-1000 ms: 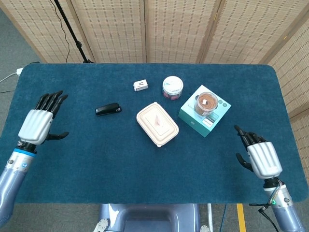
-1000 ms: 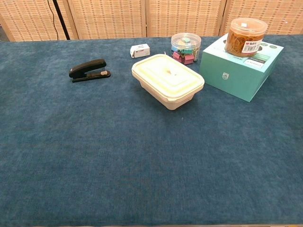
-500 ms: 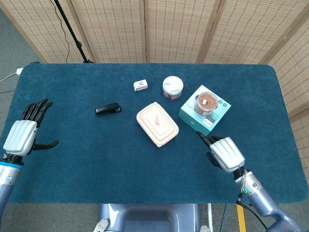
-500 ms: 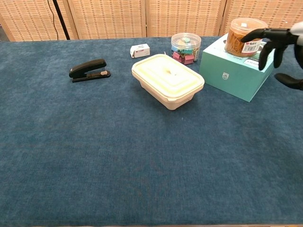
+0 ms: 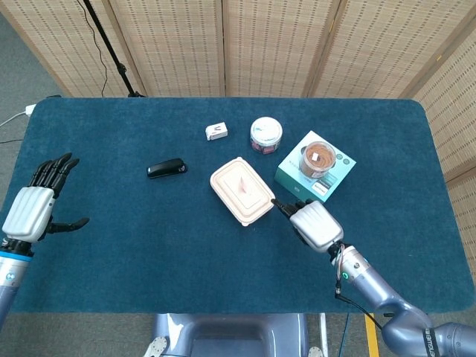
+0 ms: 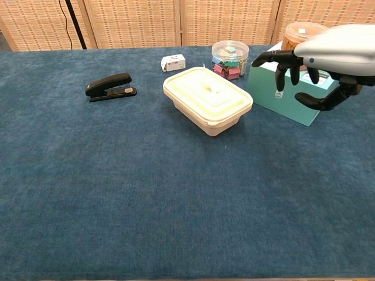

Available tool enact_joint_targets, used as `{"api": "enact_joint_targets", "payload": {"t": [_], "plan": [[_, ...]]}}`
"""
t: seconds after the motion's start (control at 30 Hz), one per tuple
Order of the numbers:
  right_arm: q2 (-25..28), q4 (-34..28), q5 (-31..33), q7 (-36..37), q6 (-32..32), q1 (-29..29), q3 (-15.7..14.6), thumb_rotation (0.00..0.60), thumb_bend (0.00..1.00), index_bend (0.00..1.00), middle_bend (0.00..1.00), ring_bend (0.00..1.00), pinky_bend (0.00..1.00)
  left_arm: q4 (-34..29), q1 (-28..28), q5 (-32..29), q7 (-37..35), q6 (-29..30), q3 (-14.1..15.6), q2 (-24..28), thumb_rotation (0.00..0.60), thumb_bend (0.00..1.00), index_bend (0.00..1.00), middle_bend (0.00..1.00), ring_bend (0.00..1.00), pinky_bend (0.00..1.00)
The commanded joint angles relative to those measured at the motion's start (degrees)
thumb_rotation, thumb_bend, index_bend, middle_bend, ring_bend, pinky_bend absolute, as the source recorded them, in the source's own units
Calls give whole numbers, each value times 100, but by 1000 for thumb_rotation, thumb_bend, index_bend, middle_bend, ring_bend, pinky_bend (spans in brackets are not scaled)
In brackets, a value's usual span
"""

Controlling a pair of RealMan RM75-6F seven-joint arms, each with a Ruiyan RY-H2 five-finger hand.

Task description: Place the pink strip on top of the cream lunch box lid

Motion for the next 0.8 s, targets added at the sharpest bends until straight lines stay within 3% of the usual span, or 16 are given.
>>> {"api": "enact_joint_targets", "payload": {"t": [0.03, 0.1, 0.17, 0.23, 0.33, 0.7, 0.8], "plan": [[-90, 116, 205, -367, -68, 190, 11, 600, 583, 0, 345, 370, 440, 7, 11, 0, 17, -34, -30, -11, 600, 0, 0, 0, 0, 0], [-105, 126, 309, -480, -93, 248, 6, 600, 575, 0, 316, 333, 322, 7, 16, -4, 28, -62, -46, -20, 600, 0, 0, 0, 0, 0], [-102, 115, 409, -660, -80, 316, 9, 600, 572, 0, 202, 180, 102, 7, 23, -11, 49, -87, -68, -29, 600, 0, 0, 0, 0, 0], [-99, 88, 451, -755, -36, 339, 6, 600, 572, 0, 91, 52, 28, 7, 30, -14, 66, -98, -82, -34, 600, 0, 0, 0, 0, 0], [-88, 22, 474, -936, 100, 358, -29, 600, 572, 0, 2, 0, 0, 3, 44, -22, 88, -128, -109, -41, 600, 0, 0, 0, 0, 0], [-196, 98, 666, -1571, 256, 591, -126, 600, 570, 0, 0, 0, 0, -22, 100, 59, 158, -199, -159, -66, 600, 0, 0, 0, 0, 0], [-334, 257, 765, -1653, 218, 720, -100, 600, 613, 14, 0, 0, 0, -23, 111, 73, 169, -221, -170, -70, 600, 0, 0, 0, 0, 0]]}}
